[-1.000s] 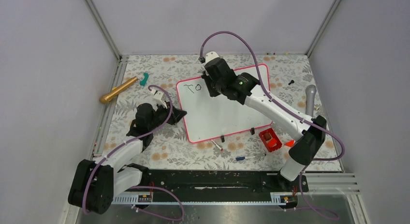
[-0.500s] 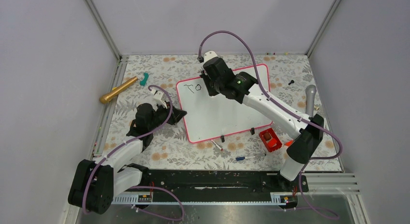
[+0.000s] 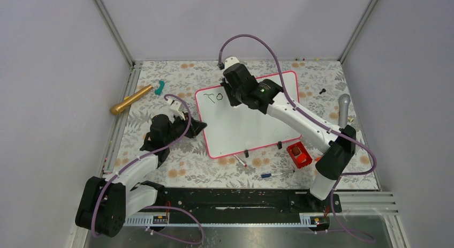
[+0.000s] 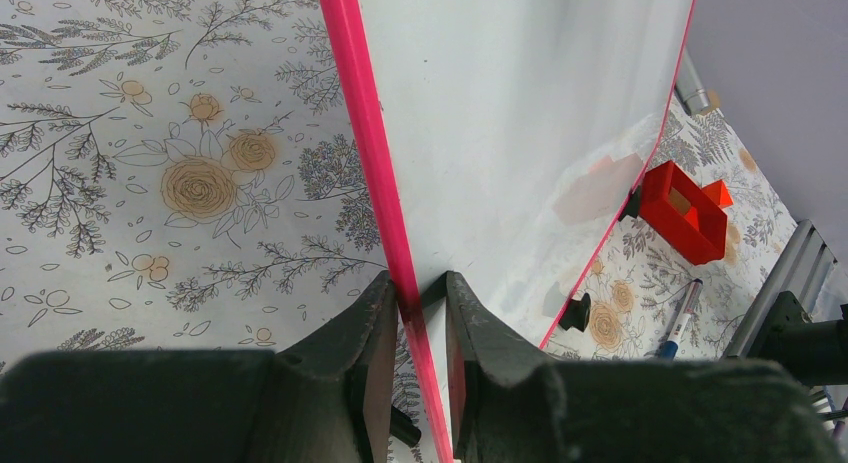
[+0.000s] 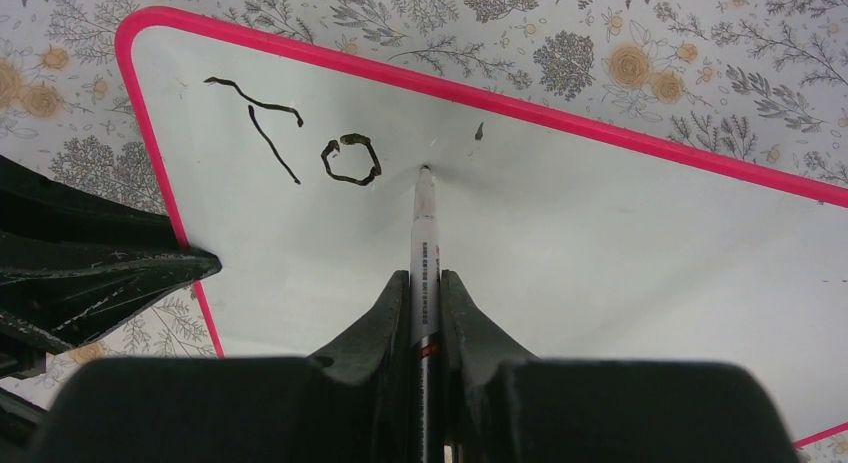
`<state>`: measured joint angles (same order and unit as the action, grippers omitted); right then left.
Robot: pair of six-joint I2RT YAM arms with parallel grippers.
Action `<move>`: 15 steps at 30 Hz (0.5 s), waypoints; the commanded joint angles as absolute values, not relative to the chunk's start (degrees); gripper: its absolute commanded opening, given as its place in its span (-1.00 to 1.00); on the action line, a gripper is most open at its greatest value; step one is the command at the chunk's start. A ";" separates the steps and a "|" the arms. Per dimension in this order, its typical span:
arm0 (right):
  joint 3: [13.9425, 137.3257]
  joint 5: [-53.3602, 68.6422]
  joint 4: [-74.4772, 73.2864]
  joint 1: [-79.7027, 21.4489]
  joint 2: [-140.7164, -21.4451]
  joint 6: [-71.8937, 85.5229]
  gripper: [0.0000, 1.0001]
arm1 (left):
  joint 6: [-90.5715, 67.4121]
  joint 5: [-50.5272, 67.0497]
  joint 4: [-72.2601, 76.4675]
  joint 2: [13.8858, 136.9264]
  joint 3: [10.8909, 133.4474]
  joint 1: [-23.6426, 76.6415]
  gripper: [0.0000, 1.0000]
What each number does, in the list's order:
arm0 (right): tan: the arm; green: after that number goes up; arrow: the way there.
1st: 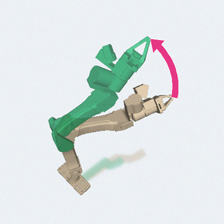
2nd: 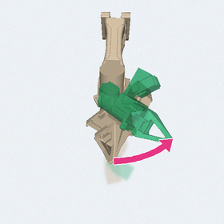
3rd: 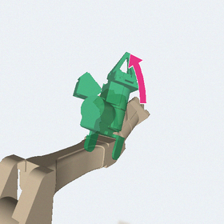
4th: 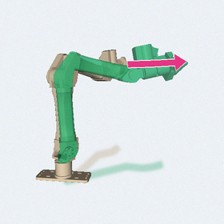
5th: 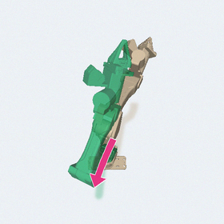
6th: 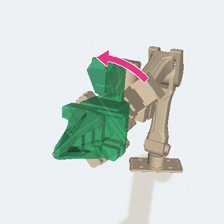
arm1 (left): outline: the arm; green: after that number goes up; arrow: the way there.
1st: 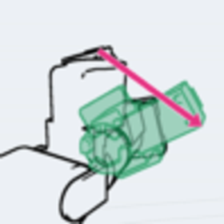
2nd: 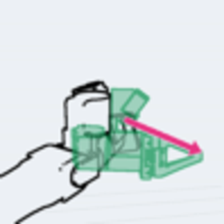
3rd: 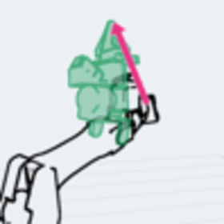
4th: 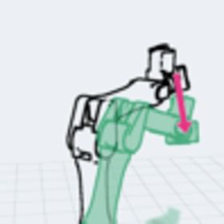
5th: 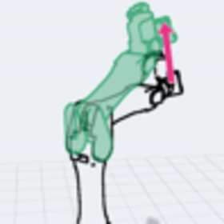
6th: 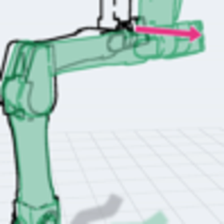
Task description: Write a sentence on the whiteboard
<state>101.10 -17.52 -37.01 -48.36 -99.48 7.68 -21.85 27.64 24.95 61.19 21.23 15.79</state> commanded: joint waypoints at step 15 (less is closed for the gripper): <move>104.49 -16.18 -38.89 -48.08 -100.63 6.27 -1.00 | -19.07 27.66 26.35 60.83 21.97 16.59 -1.00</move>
<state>102.19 -16.95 -38.26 -48.36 -100.38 7.29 -21.85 27.64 24.97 61.19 21.23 15.81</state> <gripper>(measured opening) 0.156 0.209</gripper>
